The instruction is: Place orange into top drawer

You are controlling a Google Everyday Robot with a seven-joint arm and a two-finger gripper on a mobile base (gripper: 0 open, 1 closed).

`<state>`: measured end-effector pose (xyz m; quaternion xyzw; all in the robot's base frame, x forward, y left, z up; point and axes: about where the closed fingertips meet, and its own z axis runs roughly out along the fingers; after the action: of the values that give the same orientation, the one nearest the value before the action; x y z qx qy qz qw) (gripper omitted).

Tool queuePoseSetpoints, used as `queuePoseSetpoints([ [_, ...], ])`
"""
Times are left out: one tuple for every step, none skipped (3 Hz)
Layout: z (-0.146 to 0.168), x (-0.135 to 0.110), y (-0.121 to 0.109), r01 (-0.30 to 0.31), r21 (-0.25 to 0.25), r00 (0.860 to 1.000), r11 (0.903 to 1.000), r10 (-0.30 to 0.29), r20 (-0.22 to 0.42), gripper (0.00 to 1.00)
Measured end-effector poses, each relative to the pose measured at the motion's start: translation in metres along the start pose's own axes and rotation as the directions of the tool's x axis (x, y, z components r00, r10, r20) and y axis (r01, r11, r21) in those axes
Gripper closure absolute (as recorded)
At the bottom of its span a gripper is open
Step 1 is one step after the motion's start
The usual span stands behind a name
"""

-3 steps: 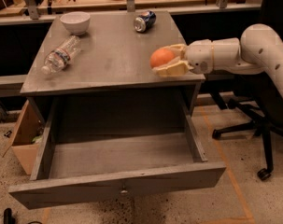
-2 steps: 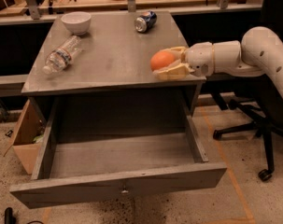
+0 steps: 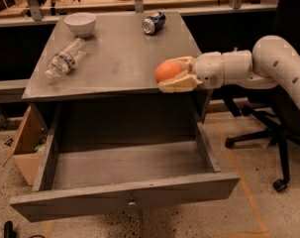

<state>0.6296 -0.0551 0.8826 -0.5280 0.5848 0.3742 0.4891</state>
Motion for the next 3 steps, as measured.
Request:
queuePoseSetpoints([
  [0.020, 0.022, 0.049, -0.082, -0.045, 0.997, 0.9956, 0.082, -0.002, 1.00],
  [0.041, 0.058, 0.089, -0.157, -0.099, 0.987, 0.9826, 0.155, -0.035, 1.00],
  [0.062, 0.090, 0.110, -0.170, -0.149, 0.982, 0.9741, 0.154, -0.112, 1.00],
])
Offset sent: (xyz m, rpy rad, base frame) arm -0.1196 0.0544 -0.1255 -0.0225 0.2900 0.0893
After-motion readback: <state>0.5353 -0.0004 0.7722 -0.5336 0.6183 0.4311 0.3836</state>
